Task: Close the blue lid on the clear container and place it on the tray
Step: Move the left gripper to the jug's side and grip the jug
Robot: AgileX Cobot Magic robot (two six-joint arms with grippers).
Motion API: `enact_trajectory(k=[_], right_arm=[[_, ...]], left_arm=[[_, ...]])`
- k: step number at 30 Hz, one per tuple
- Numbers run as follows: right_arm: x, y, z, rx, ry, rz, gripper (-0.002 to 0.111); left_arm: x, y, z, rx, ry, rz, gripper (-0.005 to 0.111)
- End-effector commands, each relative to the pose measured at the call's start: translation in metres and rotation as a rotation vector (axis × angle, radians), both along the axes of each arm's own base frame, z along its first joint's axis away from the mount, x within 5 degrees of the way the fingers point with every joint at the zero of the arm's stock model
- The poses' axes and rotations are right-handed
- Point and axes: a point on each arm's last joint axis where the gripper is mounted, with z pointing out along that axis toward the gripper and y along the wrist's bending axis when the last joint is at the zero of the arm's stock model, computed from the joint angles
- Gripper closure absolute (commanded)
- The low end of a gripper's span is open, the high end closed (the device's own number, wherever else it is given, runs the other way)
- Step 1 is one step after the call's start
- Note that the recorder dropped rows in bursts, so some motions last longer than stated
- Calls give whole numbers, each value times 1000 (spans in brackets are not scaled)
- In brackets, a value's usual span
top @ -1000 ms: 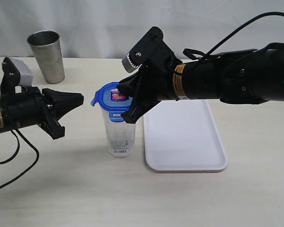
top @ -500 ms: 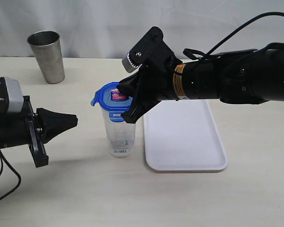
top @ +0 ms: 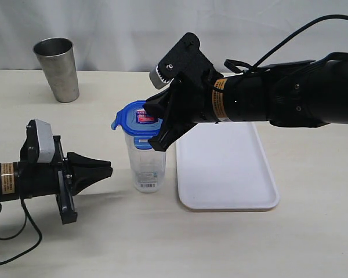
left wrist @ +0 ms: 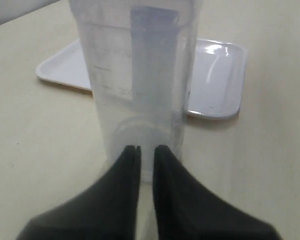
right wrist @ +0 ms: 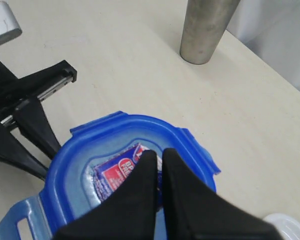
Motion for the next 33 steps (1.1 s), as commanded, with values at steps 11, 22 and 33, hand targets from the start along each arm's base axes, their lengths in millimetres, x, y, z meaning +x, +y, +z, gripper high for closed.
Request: enact_trajectory(k=[11, 22, 33], right_arm=[[1, 1, -2, -9, 4, -8, 104], [1, 1, -2, -4, 9, -12, 104], [1, 1, -2, -4, 9, -12, 104]], left_arm=[[18, -45, 6, -15, -69, -15, 14], [35, -55, -8, -68, -38, -38, 14], [47, -76, -11, -79, -16, -119, 14]])
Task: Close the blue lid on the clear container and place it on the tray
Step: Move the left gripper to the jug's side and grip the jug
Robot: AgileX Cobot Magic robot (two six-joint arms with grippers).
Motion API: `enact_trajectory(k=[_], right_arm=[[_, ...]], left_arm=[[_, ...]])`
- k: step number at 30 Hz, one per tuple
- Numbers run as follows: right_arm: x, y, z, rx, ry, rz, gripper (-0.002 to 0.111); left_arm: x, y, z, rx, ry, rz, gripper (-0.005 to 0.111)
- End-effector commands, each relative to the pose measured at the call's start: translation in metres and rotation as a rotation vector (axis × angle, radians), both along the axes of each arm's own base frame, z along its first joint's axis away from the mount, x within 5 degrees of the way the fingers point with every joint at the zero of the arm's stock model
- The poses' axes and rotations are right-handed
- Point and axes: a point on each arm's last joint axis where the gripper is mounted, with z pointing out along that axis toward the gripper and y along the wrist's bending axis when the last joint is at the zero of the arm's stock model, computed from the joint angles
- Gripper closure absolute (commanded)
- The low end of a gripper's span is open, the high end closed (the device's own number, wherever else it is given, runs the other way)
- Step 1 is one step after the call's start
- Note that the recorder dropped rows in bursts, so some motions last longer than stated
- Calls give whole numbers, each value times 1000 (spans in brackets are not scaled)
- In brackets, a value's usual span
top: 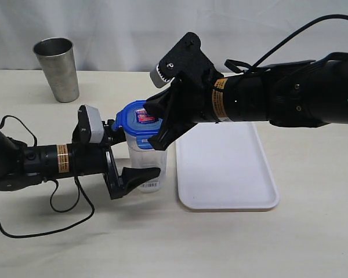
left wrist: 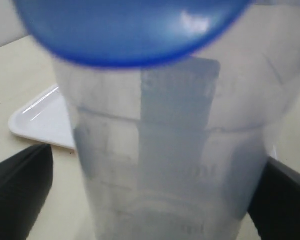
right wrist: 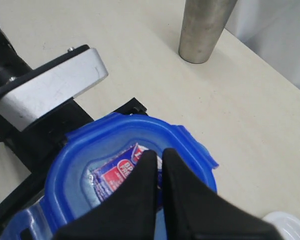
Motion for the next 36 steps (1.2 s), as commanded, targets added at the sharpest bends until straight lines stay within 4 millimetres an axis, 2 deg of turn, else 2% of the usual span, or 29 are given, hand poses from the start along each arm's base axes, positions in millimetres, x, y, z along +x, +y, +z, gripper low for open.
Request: enact_trajectory(k=[1, 20, 28, 36], right_arm=[[1, 1, -3, -13, 2, -4, 104], [1, 1, -4, 2, 25, -19, 104], [1, 1, -5, 0, 27, -19, 104], [1, 1, -5, 0, 27, -19, 104]], left_arm=[[-1, -11, 1, -2, 5, -37, 14], [-3, -13, 2, -12, -1, -67, 14], [-4, -25, 4, -26, -30, -31, 14], [-2, -25, 4, -25, -43, -20, 14]])
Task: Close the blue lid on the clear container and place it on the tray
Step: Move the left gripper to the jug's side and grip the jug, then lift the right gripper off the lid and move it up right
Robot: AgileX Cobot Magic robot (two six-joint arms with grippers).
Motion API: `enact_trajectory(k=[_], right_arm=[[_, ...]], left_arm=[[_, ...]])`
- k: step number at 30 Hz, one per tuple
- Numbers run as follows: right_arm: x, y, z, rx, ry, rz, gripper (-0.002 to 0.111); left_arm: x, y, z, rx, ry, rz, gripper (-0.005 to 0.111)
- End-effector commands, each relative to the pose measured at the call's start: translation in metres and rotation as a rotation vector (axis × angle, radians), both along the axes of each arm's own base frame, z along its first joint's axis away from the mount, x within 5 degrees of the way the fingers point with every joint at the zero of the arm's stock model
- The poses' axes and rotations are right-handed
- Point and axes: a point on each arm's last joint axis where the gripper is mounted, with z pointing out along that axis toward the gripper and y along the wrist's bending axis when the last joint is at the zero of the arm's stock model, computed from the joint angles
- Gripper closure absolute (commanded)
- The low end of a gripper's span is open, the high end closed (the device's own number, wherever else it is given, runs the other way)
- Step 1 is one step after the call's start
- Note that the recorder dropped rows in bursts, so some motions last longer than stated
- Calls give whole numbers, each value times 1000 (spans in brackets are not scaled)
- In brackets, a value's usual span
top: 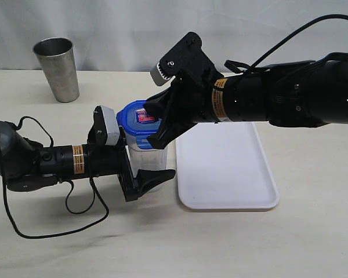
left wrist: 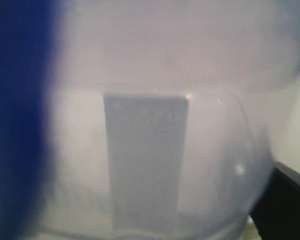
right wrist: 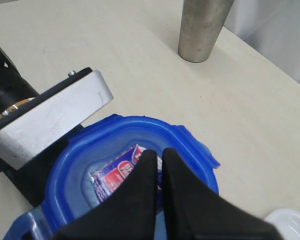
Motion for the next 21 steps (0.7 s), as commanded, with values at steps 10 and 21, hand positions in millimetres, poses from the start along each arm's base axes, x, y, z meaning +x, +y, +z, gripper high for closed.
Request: enact_trajectory(k=[10, 21], right_arm=[[0, 1, -4, -17, 5, -1, 104], [0, 1, -4, -6, 18, -10, 104]], left_arm=[[2, -1, 2, -12, -25, 11, 14], [3, 1, -4, 33, 51, 37, 101]])
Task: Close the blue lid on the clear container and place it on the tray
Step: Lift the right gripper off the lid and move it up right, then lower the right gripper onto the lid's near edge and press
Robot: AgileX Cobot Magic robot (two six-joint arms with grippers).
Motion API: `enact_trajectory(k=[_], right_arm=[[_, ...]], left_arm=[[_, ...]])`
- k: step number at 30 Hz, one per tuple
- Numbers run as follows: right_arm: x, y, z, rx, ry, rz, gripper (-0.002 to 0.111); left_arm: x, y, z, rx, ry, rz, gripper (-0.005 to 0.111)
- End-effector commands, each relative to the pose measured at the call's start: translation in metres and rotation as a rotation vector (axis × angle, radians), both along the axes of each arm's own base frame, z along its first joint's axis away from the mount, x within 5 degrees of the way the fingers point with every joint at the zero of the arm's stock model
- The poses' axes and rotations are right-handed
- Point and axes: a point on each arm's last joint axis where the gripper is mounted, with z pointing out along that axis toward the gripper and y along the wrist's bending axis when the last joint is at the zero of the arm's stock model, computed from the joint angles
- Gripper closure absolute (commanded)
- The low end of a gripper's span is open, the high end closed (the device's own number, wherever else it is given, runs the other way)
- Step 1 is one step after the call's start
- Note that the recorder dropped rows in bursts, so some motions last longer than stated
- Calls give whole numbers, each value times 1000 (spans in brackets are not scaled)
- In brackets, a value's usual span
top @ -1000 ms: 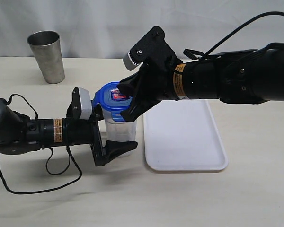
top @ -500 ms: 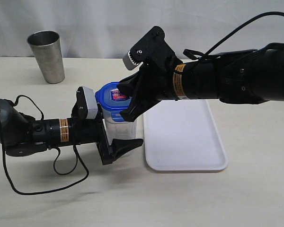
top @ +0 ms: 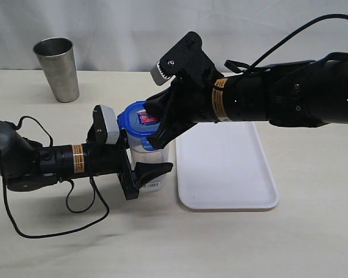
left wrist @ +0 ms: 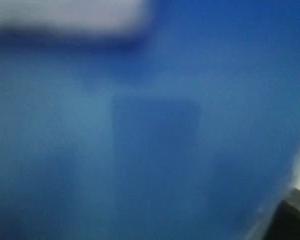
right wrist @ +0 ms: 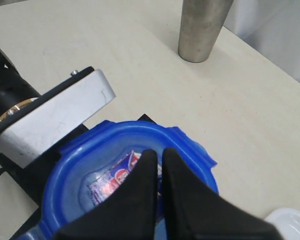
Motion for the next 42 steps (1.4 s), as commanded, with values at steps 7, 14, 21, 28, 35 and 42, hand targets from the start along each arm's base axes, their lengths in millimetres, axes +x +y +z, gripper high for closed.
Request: enact_trajectory(k=[7, 14, 21, 28, 35, 42], right_arm=[[-5, -13, 43, 101, -19, -158, 77], [-1, -57, 82, 165, -71, -588, 62], [31, -111, 89, -375, -53, -1095, 62], [60, -110, 91, 91, 617, -423, 56], [50, -77, 83, 156, 766, -236, 54], [45, -33, 46, 0, 829, -256, 54]], left_arm=[[2, 1, -5, 47, 60, 36, 107], [2, 1, -5, 47, 60, 36, 107], [2, 1, -5, 48, 60, 34, 107], [2, 1, -5, 50, 59, 28, 107], [2, 0, -4, 37, 55, 24, 107], [0, 0, -4, 36, 70, 10, 107]])
